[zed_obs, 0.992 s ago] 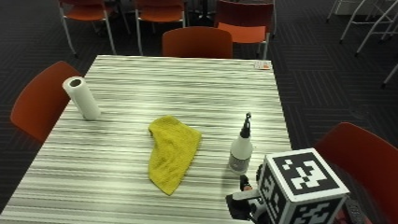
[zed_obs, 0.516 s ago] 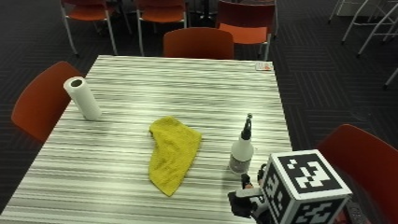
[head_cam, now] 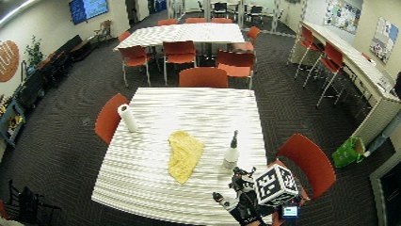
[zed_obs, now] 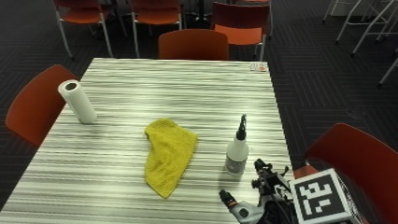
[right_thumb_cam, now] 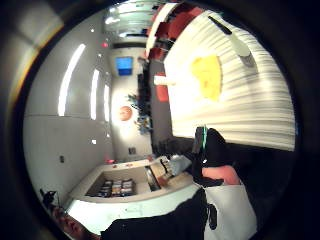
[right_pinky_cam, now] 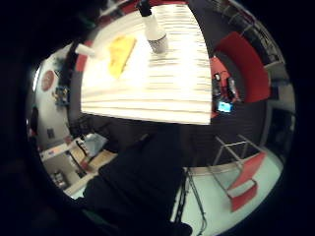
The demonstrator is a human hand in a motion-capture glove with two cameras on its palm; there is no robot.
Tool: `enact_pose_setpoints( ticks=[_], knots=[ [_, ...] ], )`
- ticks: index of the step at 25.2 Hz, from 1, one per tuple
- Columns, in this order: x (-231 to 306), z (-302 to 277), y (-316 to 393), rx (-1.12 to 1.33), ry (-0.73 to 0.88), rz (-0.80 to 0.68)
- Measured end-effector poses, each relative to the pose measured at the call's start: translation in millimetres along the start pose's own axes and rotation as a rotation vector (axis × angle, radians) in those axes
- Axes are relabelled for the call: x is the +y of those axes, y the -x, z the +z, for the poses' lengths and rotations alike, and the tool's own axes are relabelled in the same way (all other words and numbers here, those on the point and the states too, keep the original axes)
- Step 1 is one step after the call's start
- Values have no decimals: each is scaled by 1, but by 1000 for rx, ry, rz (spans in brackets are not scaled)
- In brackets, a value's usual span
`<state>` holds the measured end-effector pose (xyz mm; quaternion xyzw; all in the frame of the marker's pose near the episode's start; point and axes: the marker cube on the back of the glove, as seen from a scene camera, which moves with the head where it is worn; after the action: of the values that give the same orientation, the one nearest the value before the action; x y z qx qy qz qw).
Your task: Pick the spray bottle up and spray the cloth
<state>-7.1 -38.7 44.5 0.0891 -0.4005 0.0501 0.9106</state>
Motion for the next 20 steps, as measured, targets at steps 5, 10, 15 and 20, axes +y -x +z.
enact_pose_setpoints(
  ticks=[5, 10, 15, 20],
  knots=[
    [-5, -1, -21, -216, -76, 54],
    [-4, 7, -31, -526, -182, 152],
    [-3, 14, -33, -589, -209, 176],
    [-12, 18, -45, -565, -210, 187]
  ],
)
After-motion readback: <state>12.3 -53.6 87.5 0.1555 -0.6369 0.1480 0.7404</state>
